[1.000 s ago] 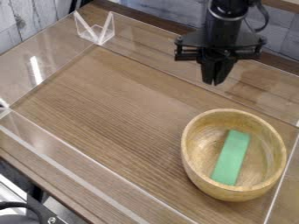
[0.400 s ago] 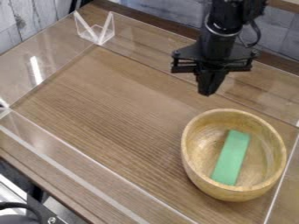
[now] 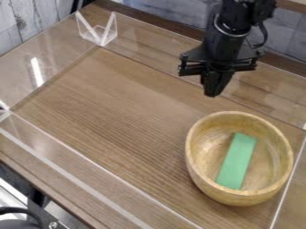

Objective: Put green object into wooden bowl

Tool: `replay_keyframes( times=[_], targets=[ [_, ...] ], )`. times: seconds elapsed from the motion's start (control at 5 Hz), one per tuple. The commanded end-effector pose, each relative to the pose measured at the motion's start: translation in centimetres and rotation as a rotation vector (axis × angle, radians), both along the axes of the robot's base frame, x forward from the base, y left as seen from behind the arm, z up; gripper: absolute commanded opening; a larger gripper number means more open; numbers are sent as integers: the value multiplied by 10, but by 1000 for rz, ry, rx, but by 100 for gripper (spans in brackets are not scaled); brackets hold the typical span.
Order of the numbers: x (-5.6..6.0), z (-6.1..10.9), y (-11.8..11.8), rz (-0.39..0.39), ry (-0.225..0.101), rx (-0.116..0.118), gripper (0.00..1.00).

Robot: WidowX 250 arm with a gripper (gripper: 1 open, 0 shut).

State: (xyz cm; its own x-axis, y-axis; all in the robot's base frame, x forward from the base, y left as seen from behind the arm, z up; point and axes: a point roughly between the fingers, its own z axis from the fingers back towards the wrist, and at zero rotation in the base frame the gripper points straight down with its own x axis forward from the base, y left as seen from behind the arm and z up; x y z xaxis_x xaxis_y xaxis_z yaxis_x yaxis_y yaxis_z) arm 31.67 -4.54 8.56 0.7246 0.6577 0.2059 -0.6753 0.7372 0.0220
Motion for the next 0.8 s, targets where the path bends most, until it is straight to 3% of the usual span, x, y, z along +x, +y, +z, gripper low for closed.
replay_keyframes(
  times=[0.0,0.2,0.6],
  targets=[
    [6,24,-2,23,-52,-3,0],
    [3,31,-2,49,-41,1,0],
    [-2,17,-19,202,-19,11,0]
  ],
)
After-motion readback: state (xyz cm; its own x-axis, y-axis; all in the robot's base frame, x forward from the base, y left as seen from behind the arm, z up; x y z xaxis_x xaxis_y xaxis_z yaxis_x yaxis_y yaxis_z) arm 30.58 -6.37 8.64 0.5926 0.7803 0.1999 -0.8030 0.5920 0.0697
